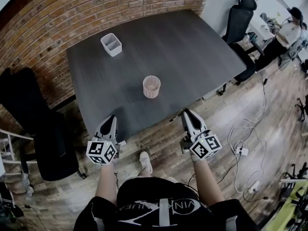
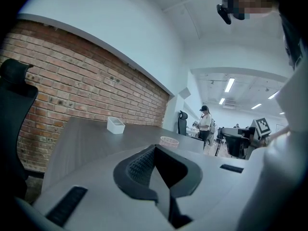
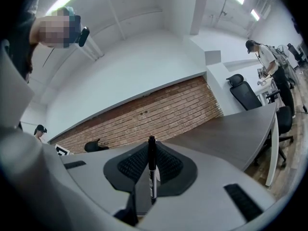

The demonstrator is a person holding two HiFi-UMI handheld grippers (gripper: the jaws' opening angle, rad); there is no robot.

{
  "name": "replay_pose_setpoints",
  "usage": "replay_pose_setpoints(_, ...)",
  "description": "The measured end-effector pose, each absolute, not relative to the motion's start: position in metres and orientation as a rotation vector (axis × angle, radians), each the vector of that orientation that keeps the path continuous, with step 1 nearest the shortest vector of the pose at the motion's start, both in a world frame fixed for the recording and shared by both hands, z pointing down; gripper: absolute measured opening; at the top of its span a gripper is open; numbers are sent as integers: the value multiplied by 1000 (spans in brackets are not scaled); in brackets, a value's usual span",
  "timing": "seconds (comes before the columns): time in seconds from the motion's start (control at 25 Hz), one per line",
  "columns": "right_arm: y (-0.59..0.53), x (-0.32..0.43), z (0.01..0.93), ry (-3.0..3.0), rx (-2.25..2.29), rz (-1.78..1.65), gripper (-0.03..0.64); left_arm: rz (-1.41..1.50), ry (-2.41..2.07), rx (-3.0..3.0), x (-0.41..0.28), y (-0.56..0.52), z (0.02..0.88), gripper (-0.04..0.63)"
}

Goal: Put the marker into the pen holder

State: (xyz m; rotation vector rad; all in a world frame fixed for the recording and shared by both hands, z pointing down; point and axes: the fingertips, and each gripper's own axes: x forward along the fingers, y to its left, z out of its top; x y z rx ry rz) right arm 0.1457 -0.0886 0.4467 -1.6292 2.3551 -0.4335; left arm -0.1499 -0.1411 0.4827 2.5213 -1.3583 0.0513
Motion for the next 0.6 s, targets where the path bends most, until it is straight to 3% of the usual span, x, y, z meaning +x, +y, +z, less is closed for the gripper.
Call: replay_pose_setpoints(0.6, -179, 136, 416, 2318, -1541, -394, 55, 15, -1280, 2566, -127, -223, 482, 14)
